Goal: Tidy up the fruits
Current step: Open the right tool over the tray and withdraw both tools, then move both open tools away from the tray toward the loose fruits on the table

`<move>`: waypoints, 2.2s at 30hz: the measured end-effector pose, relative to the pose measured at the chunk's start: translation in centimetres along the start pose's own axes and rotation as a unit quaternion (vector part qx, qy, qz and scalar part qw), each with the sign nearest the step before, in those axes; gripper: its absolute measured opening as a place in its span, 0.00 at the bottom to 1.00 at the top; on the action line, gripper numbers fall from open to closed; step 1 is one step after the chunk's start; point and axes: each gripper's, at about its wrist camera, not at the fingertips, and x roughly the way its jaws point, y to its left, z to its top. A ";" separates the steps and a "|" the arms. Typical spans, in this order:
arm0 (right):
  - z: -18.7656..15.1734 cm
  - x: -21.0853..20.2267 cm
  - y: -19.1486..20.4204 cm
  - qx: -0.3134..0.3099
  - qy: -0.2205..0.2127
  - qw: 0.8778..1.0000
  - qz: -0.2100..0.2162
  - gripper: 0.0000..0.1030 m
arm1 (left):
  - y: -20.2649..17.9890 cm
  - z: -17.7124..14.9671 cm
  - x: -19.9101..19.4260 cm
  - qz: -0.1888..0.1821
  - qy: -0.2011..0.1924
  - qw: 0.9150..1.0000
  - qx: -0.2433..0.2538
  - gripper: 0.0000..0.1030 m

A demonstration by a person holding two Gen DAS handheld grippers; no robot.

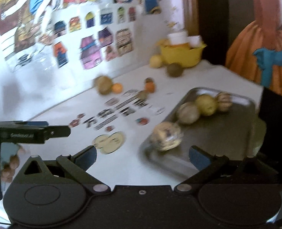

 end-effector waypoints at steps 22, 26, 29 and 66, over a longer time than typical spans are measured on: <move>1.0 6.5 9.1 -0.048 0.077 0.993 0.079 0.99 | 7.4 0.6 -1.5 0.066 0.019 0.998 -0.001 1.00; 3.2 6.2 9.4 -0.076 0.062 0.992 0.077 0.99 | 7.1 2.2 -1.0 0.063 0.017 0.998 0.014 1.00; 4.8 6.1 8.9 -0.091 0.050 0.992 0.067 0.99 | 7.0 3.4 -0.8 0.043 -0.001 0.999 0.007 1.00; 12.8 23.1 0.1 -0.155 0.054 0.986 0.028 0.71 | 4.9 10.0 16.2 0.058 -0.048 0.997 -0.031 0.87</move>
